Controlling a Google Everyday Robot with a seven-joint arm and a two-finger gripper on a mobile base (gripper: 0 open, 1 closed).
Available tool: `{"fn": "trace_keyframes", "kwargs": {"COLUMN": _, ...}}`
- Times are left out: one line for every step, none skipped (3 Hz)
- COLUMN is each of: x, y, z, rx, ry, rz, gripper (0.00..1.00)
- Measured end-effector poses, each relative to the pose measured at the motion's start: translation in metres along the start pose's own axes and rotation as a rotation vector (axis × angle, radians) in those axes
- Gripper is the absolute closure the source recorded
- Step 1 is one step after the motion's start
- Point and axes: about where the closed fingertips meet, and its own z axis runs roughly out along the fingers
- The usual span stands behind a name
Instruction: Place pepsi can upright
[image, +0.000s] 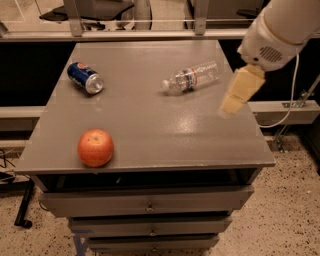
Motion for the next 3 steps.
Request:
{"fn": "trace_keyframes", "kwargs": {"x": -0.038, "y": -0.020, "z": 0.026, "rx": -0.001, "ry": -0.056, "rz": 0.082, "gripper": 0.00}}
{"fn": "trace_keyframes", "kwargs": {"x": -0.083, "y": -0.031, "z": 0.048, "rx": -0.047, "ry": -0.156, "rz": 0.183, "gripper": 0.00}}
{"fn": "trace_keyframes", "kwargs": {"x": -0.083, "y": -0.031, "z": 0.048, "rx": -0.047, "ry": -0.156, "rz": 0.183, "gripper": 0.00}}
